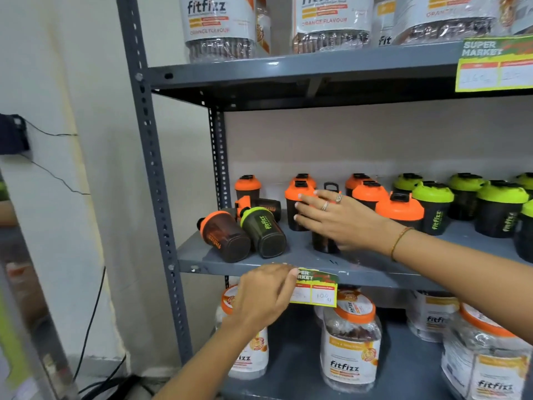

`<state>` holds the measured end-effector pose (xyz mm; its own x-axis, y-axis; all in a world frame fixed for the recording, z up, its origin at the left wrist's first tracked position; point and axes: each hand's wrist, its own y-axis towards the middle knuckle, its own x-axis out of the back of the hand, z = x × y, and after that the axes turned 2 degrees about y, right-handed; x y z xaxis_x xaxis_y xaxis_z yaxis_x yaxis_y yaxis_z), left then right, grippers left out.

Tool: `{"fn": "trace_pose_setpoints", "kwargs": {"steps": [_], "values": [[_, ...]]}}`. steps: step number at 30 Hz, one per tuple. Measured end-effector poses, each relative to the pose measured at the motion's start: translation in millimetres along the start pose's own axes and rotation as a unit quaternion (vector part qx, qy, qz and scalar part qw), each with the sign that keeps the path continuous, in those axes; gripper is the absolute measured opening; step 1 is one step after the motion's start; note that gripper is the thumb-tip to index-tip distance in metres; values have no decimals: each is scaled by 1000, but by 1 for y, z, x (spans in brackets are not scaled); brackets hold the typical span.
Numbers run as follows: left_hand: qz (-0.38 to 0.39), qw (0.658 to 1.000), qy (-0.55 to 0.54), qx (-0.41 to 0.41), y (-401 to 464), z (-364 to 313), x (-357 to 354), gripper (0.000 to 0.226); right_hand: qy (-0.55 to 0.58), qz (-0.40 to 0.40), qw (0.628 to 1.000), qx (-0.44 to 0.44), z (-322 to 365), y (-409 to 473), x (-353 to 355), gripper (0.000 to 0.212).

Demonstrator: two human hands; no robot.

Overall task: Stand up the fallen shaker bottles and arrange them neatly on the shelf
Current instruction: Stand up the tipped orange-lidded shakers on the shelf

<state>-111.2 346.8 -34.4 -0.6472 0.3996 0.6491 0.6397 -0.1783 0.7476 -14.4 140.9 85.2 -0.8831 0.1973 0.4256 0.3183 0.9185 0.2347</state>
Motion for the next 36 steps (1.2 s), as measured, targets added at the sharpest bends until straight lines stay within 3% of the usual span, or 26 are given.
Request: {"fn": "trace_pose_setpoints", "kwargs": {"steps": [3, 6, 11, 16, 21, 24, 26, 31, 36], "values": [[-88, 993, -18, 72, -24, 32, 30, 45, 65, -49, 993, -87, -2, 15, 20, 64], [-109, 976, 15, 187, -34, 66, 53, 37, 172, -71, 967, -175, 2, 39, 35, 56], [62, 966, 130, 214, -12, 102, 57, 36, 354, 20, 876, -326, 10, 86, 43, 55], [186, 941, 128, 252, 18, 128, 49, 36, 458, 168, 803, -343, 10, 114, 25, 55], [236, 933, 112, 248, 29, 147, 33, 47, 522, 229, 733, -371, 24, 129, 6, 58], [253, 934, 105, 229, 35, 155, 27, 54, 596, 239, 653, -402, 30, 135, -2, 86], [265, 932, 110, 223, 36, 160, 24, 59, 625, 245, 622, -403, 35, 138, -8, 93], [260, 934, 127, 208, 33, 162, 21, 60, 644, 226, 599, -419, 42, 140, -13, 86], [253, 937, 135, 199, 31, 159, 24, 59, 558, 174, 684, -436, 44, 133, -3, 97]]}}
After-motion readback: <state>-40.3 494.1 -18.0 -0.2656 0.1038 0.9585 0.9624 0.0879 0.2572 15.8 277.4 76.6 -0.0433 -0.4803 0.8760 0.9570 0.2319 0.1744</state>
